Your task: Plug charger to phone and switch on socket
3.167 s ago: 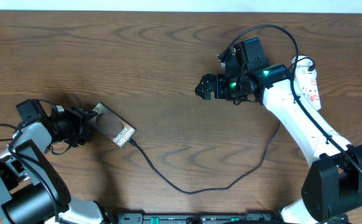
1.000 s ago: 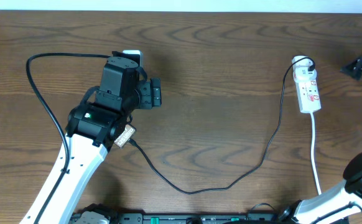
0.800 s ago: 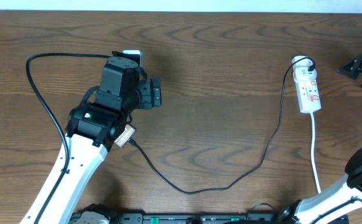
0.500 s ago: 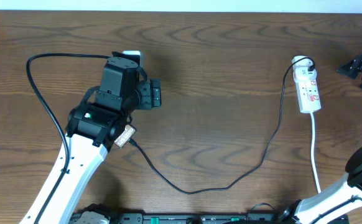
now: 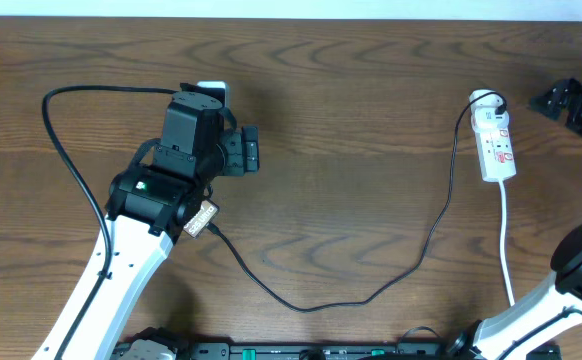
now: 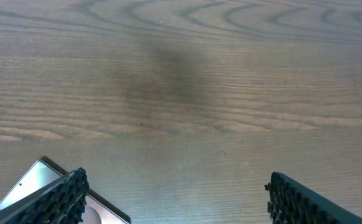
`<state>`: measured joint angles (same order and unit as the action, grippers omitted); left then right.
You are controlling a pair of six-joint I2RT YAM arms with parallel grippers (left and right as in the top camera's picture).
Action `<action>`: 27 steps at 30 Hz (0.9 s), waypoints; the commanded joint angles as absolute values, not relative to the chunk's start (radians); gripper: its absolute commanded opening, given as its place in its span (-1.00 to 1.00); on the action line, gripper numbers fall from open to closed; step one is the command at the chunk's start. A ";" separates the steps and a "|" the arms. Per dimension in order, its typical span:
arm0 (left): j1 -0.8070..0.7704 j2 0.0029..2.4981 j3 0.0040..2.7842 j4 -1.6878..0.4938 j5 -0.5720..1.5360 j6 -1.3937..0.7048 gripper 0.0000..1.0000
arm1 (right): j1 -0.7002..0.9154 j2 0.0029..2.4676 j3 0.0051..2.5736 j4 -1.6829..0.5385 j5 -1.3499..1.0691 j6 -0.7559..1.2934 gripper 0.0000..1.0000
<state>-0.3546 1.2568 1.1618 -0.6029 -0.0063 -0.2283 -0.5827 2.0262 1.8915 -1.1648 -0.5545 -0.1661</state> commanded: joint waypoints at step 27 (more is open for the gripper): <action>-0.357 1.261 1.179 -0.606 -0.019 -0.222 0.81 | -0.507 2.218 1.902 -1.026 -0.665 -0.297 0.98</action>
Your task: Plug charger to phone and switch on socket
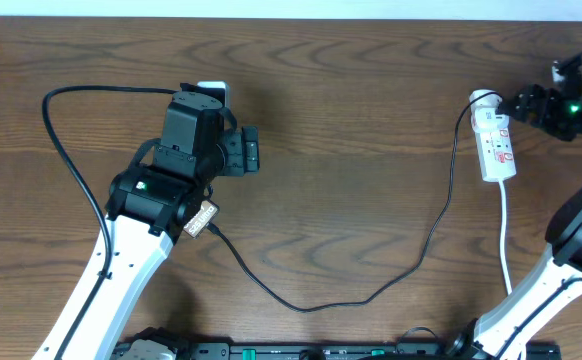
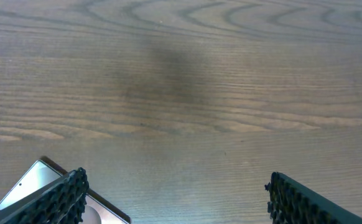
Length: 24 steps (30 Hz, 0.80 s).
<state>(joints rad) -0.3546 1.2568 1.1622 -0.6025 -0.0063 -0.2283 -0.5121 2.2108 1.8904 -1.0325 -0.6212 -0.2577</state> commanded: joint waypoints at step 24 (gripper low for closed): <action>-0.357 1.281 1.179 -0.618 -0.019 -0.222 0.80 | -0.451 2.305 1.901 -1.007 -0.673 -0.296 0.99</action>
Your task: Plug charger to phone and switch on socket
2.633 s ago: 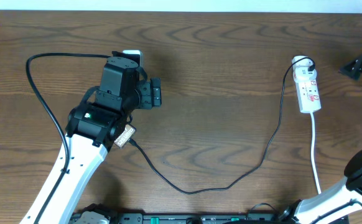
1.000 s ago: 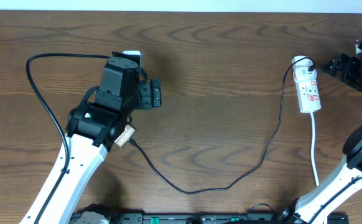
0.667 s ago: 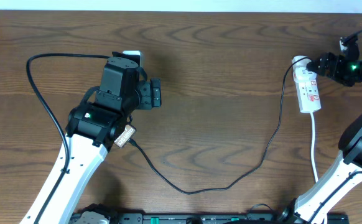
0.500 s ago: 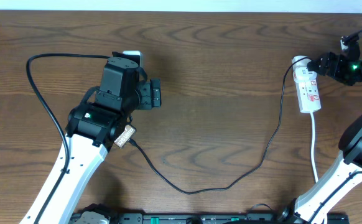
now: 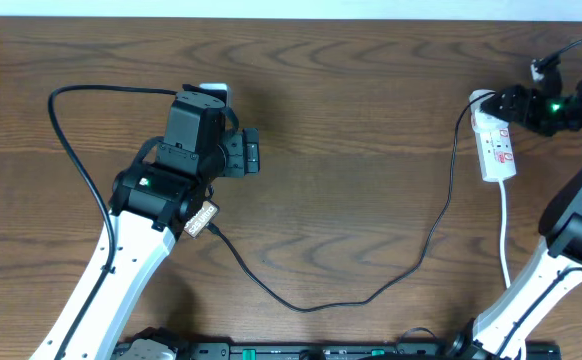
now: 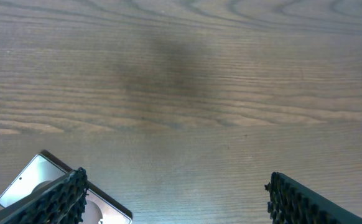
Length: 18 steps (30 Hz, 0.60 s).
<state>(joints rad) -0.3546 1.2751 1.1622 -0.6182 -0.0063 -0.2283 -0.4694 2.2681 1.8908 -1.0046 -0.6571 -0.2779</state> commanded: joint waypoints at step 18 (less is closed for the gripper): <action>-0.357 1.281 1.179 -0.629 -0.019 -0.222 0.81 | -0.450 2.310 1.901 -1.033 -0.646 -0.250 0.98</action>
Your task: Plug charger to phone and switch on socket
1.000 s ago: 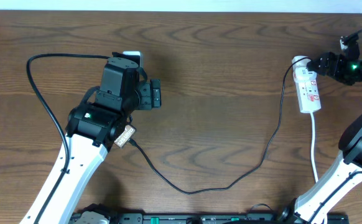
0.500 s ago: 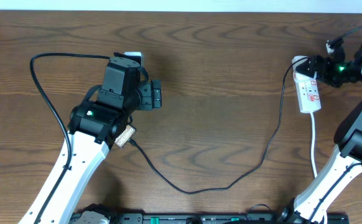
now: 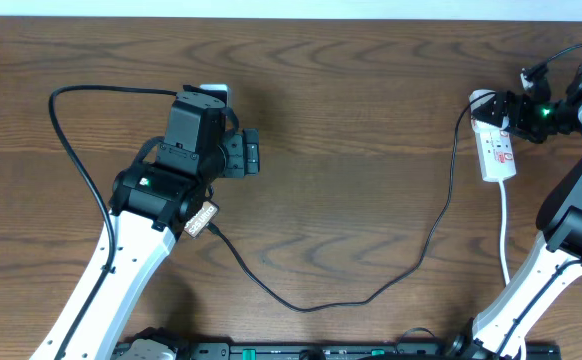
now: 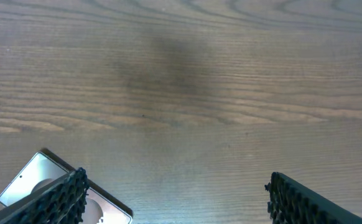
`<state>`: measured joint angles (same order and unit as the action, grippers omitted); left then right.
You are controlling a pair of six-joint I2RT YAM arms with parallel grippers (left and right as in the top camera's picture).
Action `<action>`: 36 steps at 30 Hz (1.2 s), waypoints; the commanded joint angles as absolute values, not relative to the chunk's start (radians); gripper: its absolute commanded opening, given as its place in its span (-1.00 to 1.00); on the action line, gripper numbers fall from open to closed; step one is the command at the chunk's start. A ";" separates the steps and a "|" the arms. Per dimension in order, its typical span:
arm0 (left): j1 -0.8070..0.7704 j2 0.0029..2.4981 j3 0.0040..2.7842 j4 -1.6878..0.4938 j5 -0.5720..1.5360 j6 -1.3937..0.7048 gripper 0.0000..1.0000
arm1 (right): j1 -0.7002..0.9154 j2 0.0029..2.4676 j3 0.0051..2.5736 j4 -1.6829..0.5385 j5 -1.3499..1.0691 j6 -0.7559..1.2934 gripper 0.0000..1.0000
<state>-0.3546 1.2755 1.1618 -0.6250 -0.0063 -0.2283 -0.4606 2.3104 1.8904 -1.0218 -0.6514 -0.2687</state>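
Observation:
The white phone (image 3: 212,90) lies at the back left of the table, mostly under my left gripper (image 3: 204,102). In the left wrist view a corner of the phone (image 4: 28,185) shows beside the left finger (image 4: 60,199), and the gripper (image 4: 176,204) is open and holds nothing. A black charger cable (image 3: 301,306) runs from under that gripper, loops across the table and ends at the white plug (image 3: 482,99) in the white socket strip (image 3: 497,148). My right gripper (image 3: 512,108) is at the strip's far end. Its jaws are too small to read, and the cable's phone end is hidden.
The dark wooden table (image 3: 351,200) carries the cable's long loop across its middle and left side. The strip's white lead (image 3: 506,250) runs toward the front edge beside my right arm. A black rail lies along the front edge.
My right gripper has shifted a little left and now sits over the far end of the socket strip. My left gripper and the phone have hardly moved.
My right gripper was first at the far right edge, well clear of the strip. It then stood closer, then beside the strip's far end, and now over it. My left gripper stayed open over the phone throughout, with only a slight shift.

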 commanded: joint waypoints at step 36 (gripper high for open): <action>-0.357 1.282 1.179 -0.629 -0.012 -0.222 0.81 | -0.432 2.310 1.904 -1.065 -0.662 -0.218 0.99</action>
